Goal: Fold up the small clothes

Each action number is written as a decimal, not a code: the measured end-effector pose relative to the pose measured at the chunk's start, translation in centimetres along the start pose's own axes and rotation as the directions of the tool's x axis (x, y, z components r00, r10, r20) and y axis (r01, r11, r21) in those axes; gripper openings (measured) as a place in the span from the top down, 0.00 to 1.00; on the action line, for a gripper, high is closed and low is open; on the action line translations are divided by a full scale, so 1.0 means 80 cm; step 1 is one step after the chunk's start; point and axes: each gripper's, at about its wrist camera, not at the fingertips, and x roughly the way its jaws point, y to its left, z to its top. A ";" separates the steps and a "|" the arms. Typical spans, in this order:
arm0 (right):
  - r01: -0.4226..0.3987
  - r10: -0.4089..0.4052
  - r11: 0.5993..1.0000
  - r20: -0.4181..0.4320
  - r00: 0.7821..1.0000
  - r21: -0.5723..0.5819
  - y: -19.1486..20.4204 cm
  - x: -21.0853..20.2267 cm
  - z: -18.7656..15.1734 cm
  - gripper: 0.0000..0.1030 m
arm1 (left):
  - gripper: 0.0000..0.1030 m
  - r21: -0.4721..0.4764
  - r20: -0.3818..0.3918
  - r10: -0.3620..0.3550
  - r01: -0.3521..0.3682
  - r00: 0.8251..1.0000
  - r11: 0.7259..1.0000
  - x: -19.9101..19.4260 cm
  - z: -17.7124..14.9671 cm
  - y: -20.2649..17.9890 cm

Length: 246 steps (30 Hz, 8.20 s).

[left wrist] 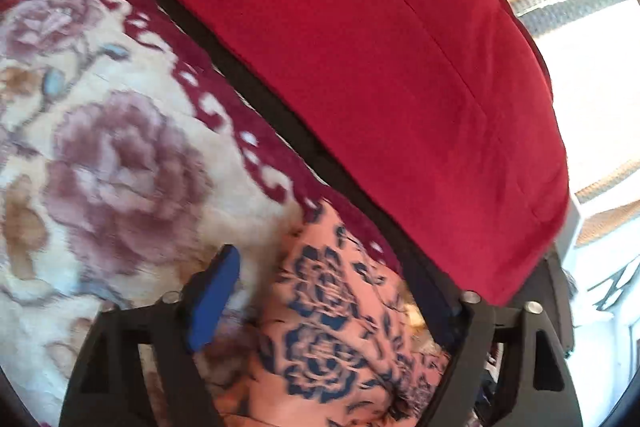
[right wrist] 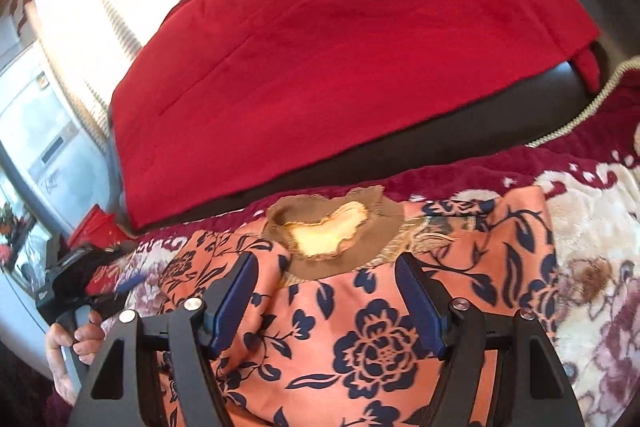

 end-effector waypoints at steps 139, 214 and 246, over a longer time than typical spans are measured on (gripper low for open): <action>0.171 -0.126 0.974 -0.267 0.955 0.151 -0.136 -0.231 -0.239 0.24 | 0.57 0.526 -0.238 0.231 -0.075 0.943 0.847 -0.203 -0.305 0.110; -0.065 0.019 0.988 -0.314 0.949 -0.139 0.053 0.095 -0.006 0.52 | 0.34 0.337 -0.188 0.081 -0.013 0.979 0.941 -0.006 -0.107 -0.026; 0.110 -0.089 0.958 -0.088 0.992 0.264 -0.104 -0.005 -0.049 0.71 | 0.25 0.344 -0.024 0.263 -0.239 0.965 0.908 -0.055 -0.166 0.021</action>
